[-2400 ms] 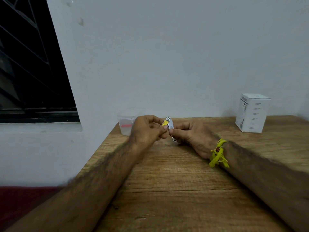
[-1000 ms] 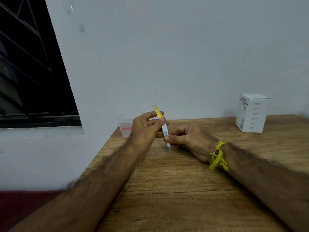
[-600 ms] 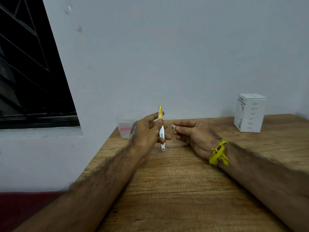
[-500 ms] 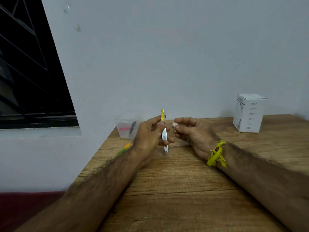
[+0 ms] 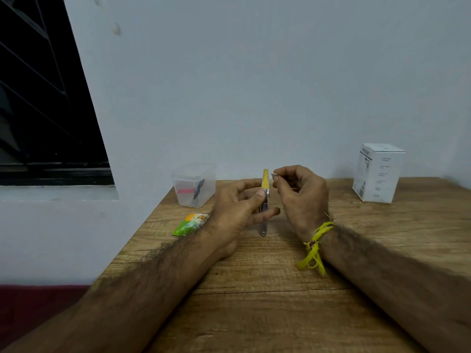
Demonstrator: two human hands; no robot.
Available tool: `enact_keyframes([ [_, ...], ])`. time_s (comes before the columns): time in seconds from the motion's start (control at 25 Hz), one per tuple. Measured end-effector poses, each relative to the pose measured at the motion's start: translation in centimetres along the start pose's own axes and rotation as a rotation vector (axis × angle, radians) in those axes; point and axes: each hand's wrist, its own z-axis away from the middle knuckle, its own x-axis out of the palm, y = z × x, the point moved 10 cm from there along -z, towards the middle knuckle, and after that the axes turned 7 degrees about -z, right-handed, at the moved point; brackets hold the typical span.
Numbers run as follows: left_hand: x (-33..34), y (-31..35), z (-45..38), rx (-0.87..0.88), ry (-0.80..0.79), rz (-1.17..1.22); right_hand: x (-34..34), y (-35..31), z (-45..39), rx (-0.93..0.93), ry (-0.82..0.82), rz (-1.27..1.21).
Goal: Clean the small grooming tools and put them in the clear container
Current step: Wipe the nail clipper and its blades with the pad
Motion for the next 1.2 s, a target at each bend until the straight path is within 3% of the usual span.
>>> enact_keyframes([
  [0.36, 0.9, 0.4, 0.6, 0.013, -0.108, -0.077, 0.0, -1.2, 0.2, -0.078, 0.011, -0.024],
  [0.6, 1.4, 0.2, 0.6, 0.056, -0.138, -0.111, -0.3, -2.0, 0.1, -0.183, 0.054, 0.097],
  [0.84, 1.3, 0.2, 0.6, 0.097, -0.14, -0.072, 1.6, -3.0, 0.8, -0.388, -0.106, 0.238],
  [1.2, 1.5, 0.1, 0.7, 0.112, -0.158, -0.094, 1.5, -3.5, 0.7, -0.473, -0.091, 0.274],
])
